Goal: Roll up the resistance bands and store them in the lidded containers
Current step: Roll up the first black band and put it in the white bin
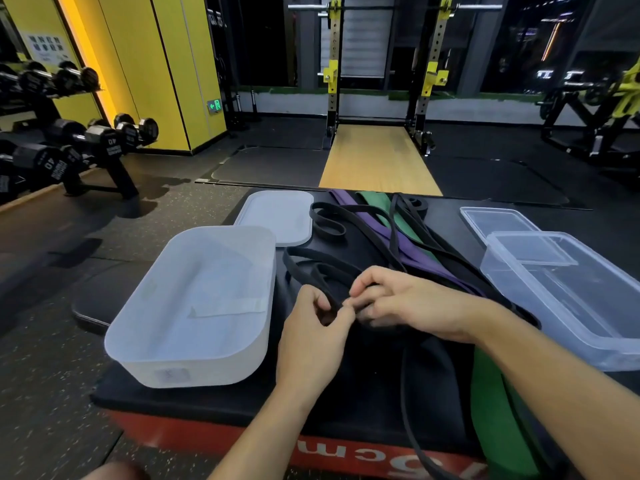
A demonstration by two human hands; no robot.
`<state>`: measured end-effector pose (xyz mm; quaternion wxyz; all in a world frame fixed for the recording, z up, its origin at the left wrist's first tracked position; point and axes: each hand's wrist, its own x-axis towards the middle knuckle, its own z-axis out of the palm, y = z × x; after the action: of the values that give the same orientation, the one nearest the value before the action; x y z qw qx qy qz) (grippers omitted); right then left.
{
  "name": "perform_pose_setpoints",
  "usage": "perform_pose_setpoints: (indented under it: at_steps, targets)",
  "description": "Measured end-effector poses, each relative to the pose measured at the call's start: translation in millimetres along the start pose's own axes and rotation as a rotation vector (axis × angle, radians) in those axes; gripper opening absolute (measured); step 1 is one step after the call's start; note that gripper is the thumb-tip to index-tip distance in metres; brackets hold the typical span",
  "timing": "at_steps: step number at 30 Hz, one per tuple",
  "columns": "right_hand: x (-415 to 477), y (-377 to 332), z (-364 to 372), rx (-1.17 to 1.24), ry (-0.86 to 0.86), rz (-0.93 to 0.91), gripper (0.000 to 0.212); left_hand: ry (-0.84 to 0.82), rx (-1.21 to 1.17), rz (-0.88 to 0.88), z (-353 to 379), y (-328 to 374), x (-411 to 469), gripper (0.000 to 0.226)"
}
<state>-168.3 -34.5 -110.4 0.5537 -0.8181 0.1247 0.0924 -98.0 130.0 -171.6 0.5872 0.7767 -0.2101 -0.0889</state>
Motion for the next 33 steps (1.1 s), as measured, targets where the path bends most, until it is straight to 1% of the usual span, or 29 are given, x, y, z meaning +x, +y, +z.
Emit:
perform_pose_setpoints:
  at_steps: [2,3,7,9,11,12,13,15,16,17,20,22,23,24,25,26,27,28,29,30,32,33]
  targets:
    - [-2.2,3.5,-5.3,-0.204,-0.026,-0.026,0.014,-0.022,-0.018,-0.008,-2.1,-1.1,1.9,0.027]
    - [-3.1,3.7,-7.1,-0.323,-0.042,-0.028,0.013,-0.040,-0.023,-0.011,-3.3,-2.0,3.0,0.024]
    - [-9.2,-6.3,2.6,-0.711,-0.052,-0.013,0.026,-0.136,0.023,-0.029,-5.8,-3.4,4.1,0.018]
    - [-8.7,-10.3,15.5,-0.843,0.019,-0.061,0.025,-0.174,0.094,-0.013,-4.6,-3.3,3.0,0.013]
    - [-7.4,-11.3,28.0,-0.895,0.089,-0.144,0.024,-0.172,0.136,0.000,-3.9,-3.5,2.4,0.009]
    - [-6.5,-10.8,32.4,-0.862,0.094,-0.180,0.025,-0.156,0.139,0.000,-4.3,-3.7,2.7,0.010]
    - [-6.6,-11.0,35.1,-0.768,0.077,-0.204,0.024,-0.140,0.134,-0.005,-4.9,-5.3,4.4,0.013]
    - [-8.6,-9.9,34.9,-0.505,-0.004,-0.237,0.017,-0.126,0.090,-0.022,-7.5,-6.2,8.3,0.018]
    - [-9.6,-7.8,33.3,-0.410,-0.036,-0.242,0.014,-0.131,0.054,-0.034,-9.0,-6.5,10.2,0.021]
    - [-10.2,-4.5,31.5,-0.374,-0.052,-0.236,0.015,-0.137,0.016,-0.045,-10.5,-6.2,11.5,0.024]
    - [-6.3,8.8,27.7,-0.333,-0.068,-0.185,0.026,-0.120,-0.018,-0.061,-11.6,-7.4,13.8,0.030]
    - [-1.5,14.4,24.0,-0.282,0.053,-0.186,0.029,-0.077,-0.045,-0.070,-10.6,-9.1,14.5,0.031]
    - [1.6,18.2,20.0,-0.295,0.137,-0.187,0.029,-0.066,-0.058,-0.079,-10.1,-9.7,14.3,0.029]
    - [4.7,21.5,14.5,-0.369,0.218,-0.177,0.027,-0.064,-0.068,-0.089,-9.9,-9.5,13.1,0.028]
    - [7.4,24.2,8.7,-0.504,0.283,-0.140,0.021,-0.064,-0.082,-0.096,-9.8,-9.0,12.2,0.027]
    - [8.2,26.0,4.0,-0.650,0.326,-0.082,0.013,-0.064,-0.107,-0.101,-9.6,-9.0,11.5,0.027]
    - [7.0,25.9,0.8,-0.742,0.344,-0.027,0.010,-0.066,-0.141,-0.101,-9.8,-8.2,10.4,0.027]
    - [5.4,24.2,-1.1,-0.766,0.337,-0.006,0.015,-0.070,-0.176,-0.094,-10.0,-7.7,10.1,0.028]
    - [2.4,20.1,-1.6,-0.736,0.293,-0.016,0.020,-0.074,-0.208,-0.084,-10.3,-7.5,10.0,0.028]
    - [-1.9,14.1,-0.8,-0.651,0.215,-0.026,0.024,-0.079,-0.235,-0.075,-10.4,-7.6,10.1,0.027]
    - [-10.2,4.4,-1.4,-0.384,-0.029,0.027,0.028,-0.103,-0.267,-0.052,-10.0,-9.9,11.1,0.020]
    - [-13.3,2.3,-2.4,-0.298,-0.138,0.077,0.032,-0.122,-0.274,-0.036,-9.9,-10.4,10.7,0.017]
